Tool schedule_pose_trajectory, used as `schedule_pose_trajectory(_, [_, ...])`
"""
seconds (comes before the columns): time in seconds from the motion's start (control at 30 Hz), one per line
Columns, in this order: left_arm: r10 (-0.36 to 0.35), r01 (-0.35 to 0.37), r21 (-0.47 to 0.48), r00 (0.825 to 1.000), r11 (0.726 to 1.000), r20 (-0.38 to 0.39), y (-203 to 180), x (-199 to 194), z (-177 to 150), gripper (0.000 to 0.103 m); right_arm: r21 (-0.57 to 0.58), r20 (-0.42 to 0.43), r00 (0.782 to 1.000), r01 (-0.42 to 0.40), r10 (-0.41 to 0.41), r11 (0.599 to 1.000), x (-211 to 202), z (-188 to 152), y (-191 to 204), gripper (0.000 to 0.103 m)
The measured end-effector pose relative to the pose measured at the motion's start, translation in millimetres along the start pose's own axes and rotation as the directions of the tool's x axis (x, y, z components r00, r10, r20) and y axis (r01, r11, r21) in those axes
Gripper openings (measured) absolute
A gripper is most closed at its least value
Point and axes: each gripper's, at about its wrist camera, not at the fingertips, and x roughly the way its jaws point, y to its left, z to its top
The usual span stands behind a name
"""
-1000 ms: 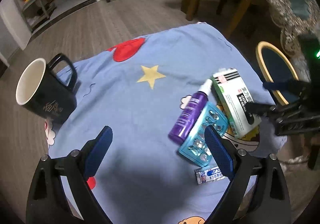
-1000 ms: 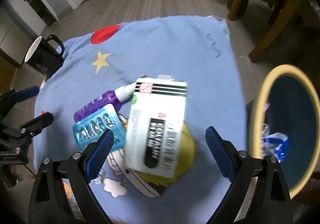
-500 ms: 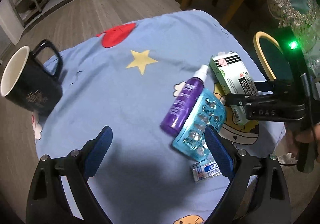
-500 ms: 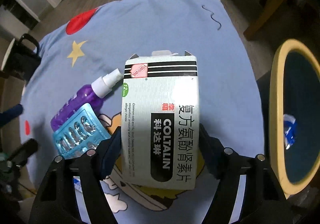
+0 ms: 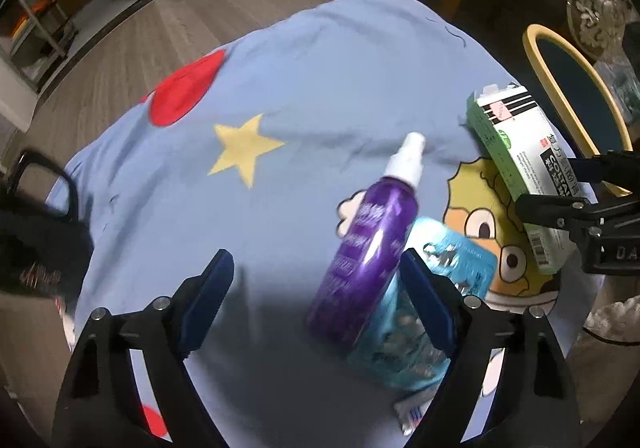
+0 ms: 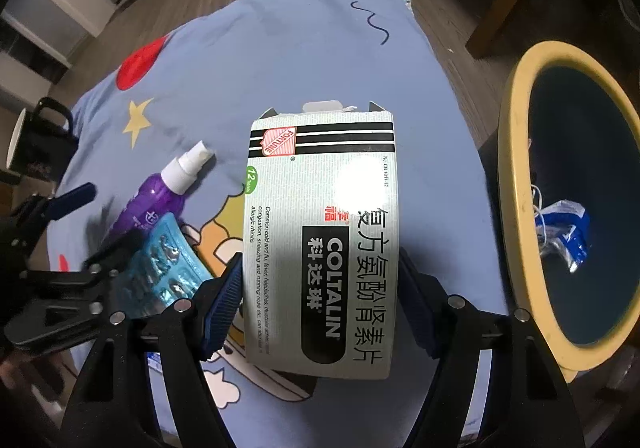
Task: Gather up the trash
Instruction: 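Grasp the purple spray bottle with the left gripper while the right grasps the Coltalin box, then carry bottle and box over the wastebasket and open both grippers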
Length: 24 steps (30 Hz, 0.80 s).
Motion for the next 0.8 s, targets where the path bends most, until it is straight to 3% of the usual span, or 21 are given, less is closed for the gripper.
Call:
schedule_pose_trajectory(0.03, [-0.007, 0.007, 0.007, 1.0, 1.0, 0.004, -1.8, 0.5, 1.1, 0.076, 0.002, 0.0, 1.0, -0.005, 0.005, 1.0, -0.1, 0.6, 0.0, 0.073])
schedule_pose_trajectory(0.1, [-0.041, 0.041, 0.022, 0.999, 0.999, 0.005, -7.4, 3.9, 3.8, 0.054, -0.003, 0.005, 1.0, -0.011, 0.011, 1.0, -1.1, 1.3, 1.1, 0.073])
schedule_pose_trajectory(0.17, [-0.081, 0.081, 0.039, 0.997, 0.996, -0.017, -13.1, 10.5, 4.6, 0.04, -0.015, 0.005, 1.0, -0.015, 0.015, 1.0, -3.5, 0.1, 0.4, 0.073])
schedule_pose_trajectory(0.53, [-0.061, 0.059, 0.046, 0.997, 0.997, 0.049, -7.0, -23.0, 0.1, 0.032, -0.022, 0.049, 0.998, -0.037, 0.039, 0.999, -35.5, -0.7, -5.9, 0.073])
schedule_pose_trajectory(0.8, [-0.048, 0.046, 0.018, 0.991, 0.999, 0.127, -0.3, -74.8, -2.0, 0.032, 0.036, 0.127, 0.986, -0.117, 0.111, 0.993, -94.3, 2.7, -30.1, 0.073])
